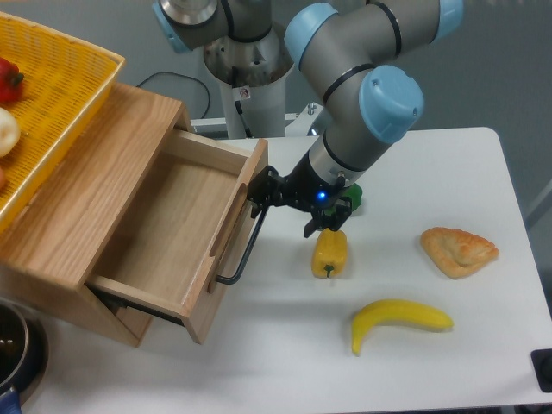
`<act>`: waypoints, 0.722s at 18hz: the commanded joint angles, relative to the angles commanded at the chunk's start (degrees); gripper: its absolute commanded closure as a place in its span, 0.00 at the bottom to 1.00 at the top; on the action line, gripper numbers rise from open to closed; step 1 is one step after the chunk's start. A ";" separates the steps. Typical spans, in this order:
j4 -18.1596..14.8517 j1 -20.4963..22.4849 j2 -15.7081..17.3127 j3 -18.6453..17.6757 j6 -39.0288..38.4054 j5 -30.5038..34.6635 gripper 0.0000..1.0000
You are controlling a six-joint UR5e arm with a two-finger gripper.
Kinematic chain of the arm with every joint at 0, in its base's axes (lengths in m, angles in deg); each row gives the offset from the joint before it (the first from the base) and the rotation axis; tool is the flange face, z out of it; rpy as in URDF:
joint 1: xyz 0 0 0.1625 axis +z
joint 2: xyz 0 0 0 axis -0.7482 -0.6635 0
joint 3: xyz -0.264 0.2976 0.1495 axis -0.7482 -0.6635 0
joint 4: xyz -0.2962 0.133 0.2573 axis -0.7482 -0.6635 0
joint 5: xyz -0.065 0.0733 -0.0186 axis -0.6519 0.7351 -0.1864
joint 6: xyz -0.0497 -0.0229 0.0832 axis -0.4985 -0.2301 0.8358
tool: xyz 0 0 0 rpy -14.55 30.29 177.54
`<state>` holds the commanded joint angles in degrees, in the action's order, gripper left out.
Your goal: Slide the top drawer open
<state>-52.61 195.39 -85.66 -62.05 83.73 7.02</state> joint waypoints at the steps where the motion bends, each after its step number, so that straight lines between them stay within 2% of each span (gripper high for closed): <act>1: 0.00 -0.09 0.00 0.00 -0.09 -0.09 0.00; 13: 0.52 1.93 0.00 4.65 0.44 -0.79 0.00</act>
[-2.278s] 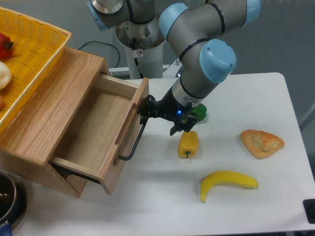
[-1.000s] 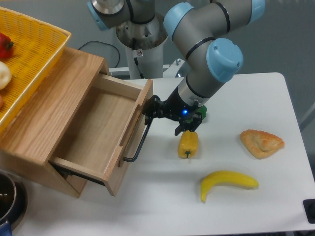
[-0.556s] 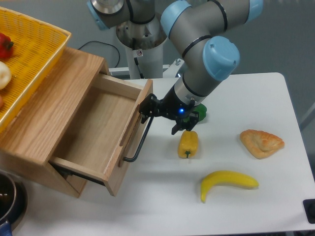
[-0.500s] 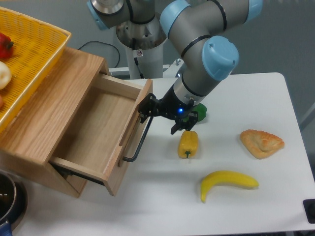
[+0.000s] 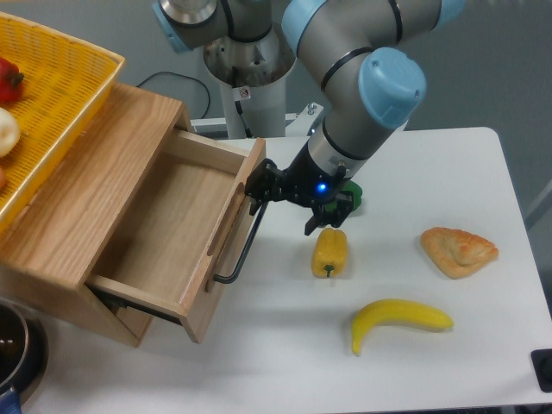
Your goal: Slide the top drawer open
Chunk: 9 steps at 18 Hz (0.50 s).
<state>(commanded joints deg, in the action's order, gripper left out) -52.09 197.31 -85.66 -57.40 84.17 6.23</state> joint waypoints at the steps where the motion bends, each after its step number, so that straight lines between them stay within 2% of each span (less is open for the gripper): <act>1: 0.17 0.44 -0.09 0.61 0.00 0.00 0.00; 3: 1.83 0.79 -0.09 1.15 0.96 0.26 0.00; 9: 10.53 3.17 -0.61 0.45 7.28 0.62 0.00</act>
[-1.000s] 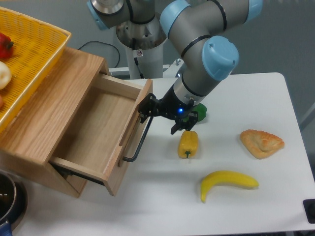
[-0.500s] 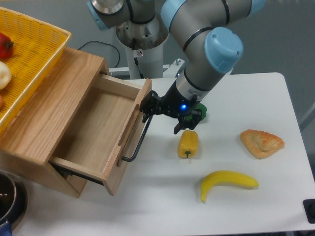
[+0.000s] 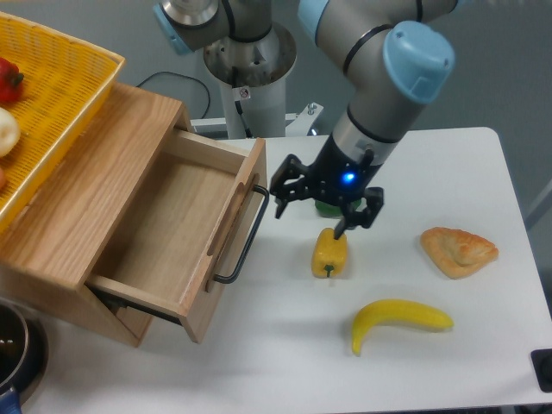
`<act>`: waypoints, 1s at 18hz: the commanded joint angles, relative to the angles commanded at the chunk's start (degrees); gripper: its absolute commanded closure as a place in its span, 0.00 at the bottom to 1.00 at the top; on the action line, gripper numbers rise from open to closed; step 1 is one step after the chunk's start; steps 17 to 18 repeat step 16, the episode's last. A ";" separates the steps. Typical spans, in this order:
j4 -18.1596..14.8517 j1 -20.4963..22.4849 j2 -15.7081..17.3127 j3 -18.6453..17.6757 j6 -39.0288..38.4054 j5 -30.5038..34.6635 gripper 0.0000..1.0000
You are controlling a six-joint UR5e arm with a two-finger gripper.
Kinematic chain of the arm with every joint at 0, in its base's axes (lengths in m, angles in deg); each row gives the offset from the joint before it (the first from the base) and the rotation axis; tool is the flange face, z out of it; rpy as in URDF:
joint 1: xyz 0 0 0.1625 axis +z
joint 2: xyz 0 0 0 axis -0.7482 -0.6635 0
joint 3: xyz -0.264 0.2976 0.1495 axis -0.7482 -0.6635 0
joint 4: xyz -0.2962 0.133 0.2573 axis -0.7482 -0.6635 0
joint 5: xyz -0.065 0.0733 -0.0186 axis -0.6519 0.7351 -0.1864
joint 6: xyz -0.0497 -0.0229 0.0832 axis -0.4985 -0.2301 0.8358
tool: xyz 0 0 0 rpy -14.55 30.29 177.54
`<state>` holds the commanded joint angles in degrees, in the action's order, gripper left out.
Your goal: Slide the top drawer open
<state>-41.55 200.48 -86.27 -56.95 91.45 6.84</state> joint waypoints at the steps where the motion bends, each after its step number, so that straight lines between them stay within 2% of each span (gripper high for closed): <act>1: 1.93 0.26 -0.09 -0.44 1.49 0.09 0.00; 3: 6.58 0.18 -0.35 -2.19 5.09 1.31 0.00; 6: 8.80 -0.35 -2.10 -2.20 6.25 7.63 0.00; 8: 8.63 -0.44 -3.07 -2.11 11.15 10.35 0.00; 10: 8.28 -1.31 -3.60 -2.64 17.74 16.49 0.00; 13: 7.93 -3.33 -5.97 -1.77 19.70 21.08 0.00; 16: 2.14 -4.39 -9.04 2.53 21.01 24.42 0.00; 18: 2.14 -4.39 -9.04 2.53 21.01 24.42 0.00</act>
